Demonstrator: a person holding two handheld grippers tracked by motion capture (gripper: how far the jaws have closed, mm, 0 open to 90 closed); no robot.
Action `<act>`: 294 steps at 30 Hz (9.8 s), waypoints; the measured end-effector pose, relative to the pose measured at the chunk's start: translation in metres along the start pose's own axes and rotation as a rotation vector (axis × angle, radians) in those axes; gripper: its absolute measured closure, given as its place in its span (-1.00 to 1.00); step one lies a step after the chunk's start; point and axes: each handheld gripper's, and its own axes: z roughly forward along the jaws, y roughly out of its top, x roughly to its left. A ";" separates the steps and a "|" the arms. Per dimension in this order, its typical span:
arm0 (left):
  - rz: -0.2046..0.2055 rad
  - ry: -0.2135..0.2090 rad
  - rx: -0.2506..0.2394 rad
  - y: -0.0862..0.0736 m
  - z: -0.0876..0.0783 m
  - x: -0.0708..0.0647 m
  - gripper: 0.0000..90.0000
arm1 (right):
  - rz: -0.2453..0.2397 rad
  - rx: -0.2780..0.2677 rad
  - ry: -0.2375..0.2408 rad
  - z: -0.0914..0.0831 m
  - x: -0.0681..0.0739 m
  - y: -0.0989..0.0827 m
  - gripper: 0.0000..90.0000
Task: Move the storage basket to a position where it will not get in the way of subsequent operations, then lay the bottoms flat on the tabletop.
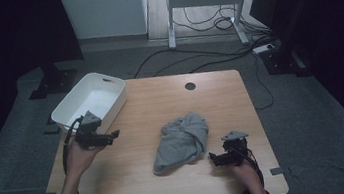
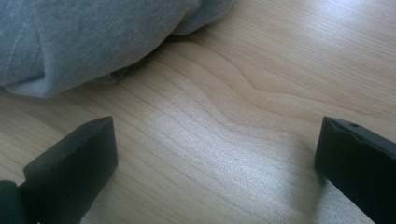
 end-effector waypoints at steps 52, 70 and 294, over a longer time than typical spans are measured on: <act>0.034 -0.070 0.143 -0.073 0.054 -0.052 -0.78 | -0.002 0.042 0.007 -0.005 -0.001 0.003 -0.88; 0.159 -0.250 0.074 -0.045 0.049 -0.099 -0.66 | 0.006 -0.075 0.164 -0.025 0.018 0.054 -0.20; 0.176 0.013 0.168 0.065 0.079 -0.027 -0.11 | -0.005 0.027 0.007 -0.011 -0.034 0.132 -0.04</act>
